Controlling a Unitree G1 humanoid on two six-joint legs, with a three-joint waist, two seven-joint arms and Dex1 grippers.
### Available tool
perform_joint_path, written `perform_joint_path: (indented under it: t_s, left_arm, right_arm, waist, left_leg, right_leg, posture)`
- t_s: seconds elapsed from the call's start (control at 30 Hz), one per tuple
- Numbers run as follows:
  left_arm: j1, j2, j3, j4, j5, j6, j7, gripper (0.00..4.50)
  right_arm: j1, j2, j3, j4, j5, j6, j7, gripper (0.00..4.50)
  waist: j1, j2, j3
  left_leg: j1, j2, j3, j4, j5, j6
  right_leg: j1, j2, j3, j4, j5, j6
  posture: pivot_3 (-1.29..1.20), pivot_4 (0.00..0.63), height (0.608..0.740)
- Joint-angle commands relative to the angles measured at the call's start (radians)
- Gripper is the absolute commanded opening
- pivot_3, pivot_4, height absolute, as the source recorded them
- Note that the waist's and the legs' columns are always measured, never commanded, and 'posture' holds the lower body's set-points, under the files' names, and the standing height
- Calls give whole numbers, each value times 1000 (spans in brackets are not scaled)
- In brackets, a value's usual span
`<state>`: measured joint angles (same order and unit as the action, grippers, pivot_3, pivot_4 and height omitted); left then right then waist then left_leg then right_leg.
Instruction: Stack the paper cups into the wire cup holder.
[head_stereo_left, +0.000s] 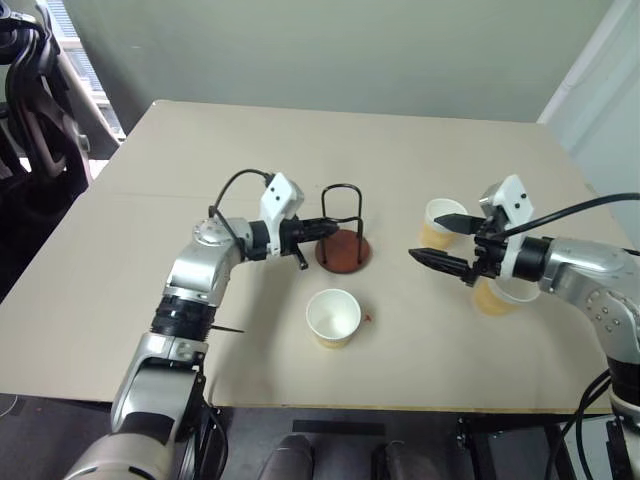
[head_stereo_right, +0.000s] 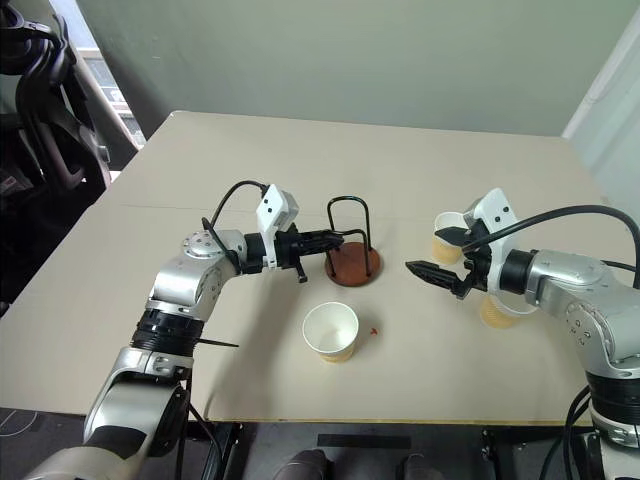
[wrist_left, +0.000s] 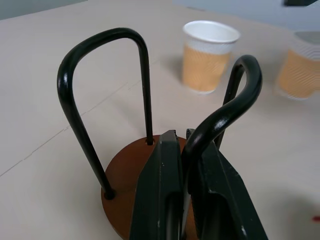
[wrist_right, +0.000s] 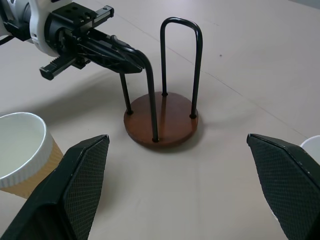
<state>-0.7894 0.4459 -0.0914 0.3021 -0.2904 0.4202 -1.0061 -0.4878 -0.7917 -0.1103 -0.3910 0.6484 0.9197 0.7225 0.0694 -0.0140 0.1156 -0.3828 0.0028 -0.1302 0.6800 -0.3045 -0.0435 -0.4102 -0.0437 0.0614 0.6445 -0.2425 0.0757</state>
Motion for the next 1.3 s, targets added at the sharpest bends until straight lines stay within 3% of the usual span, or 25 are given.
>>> perform_joint_path:
  t_s: [0.03, 0.37, 0.7, 0.93, 1.3]
  left_arm:
    - [-46, -7, -11, -65, -17, 1, -36, 25]
    - [-132, -67, -106, -60, -8, -42, -180, 25]
    - [-175, -103, -180, 19, 30, -117, -299, 25]
    - [-187, -127, -181, 79, 53, -159, -309, 25]
    - [-157, -168, -186, 85, 65, -161, -289, 25]
  right_arm:
    - [5, -45, -74, -29, 27, 4, 19, 4500]
    - [104, -146, -176, -99, 105, 76, 37, 4500]
    - [212, -173, -295, -183, 153, 119, -10, 4500]
    - [259, -207, -369, -195, 156, 126, -23, 4500]
    - [269, -210, -381, -213, 177, 131, -49, 4500]
  waist:
    - [1, 0, 0]
    - [13, 0, 0]
    - [13, 0, 0]
    - [14, 0, 0]
    - [14, 0, 0]
  left_leg:
    - [0, 0, 0, 0, 0, 0]
    - [0, 0, 0, 1, 0, 0]
    - [0, 0, 1, 2, 0, 0]
    - [0, 0, 1, 2, 0, 2]
    - [0, 0, 1, 3, 0, 2]
  right_leg:
    - [0, 0, 0, 0, 0, 0]
    - [1, 0, 0, 0, 0, 0]
    - [2, 0, 1, 0, 0, 1]
    - [3, 0, 1, 0, 1, 2]
    - [3, 0, 1, 0, 0, 3]
  posture:
    - [0, 150, 740]
    - [0, 150, 740]
    - [0, 150, 740]
    - [0, 150, 740]
    - [0, 150, 740]
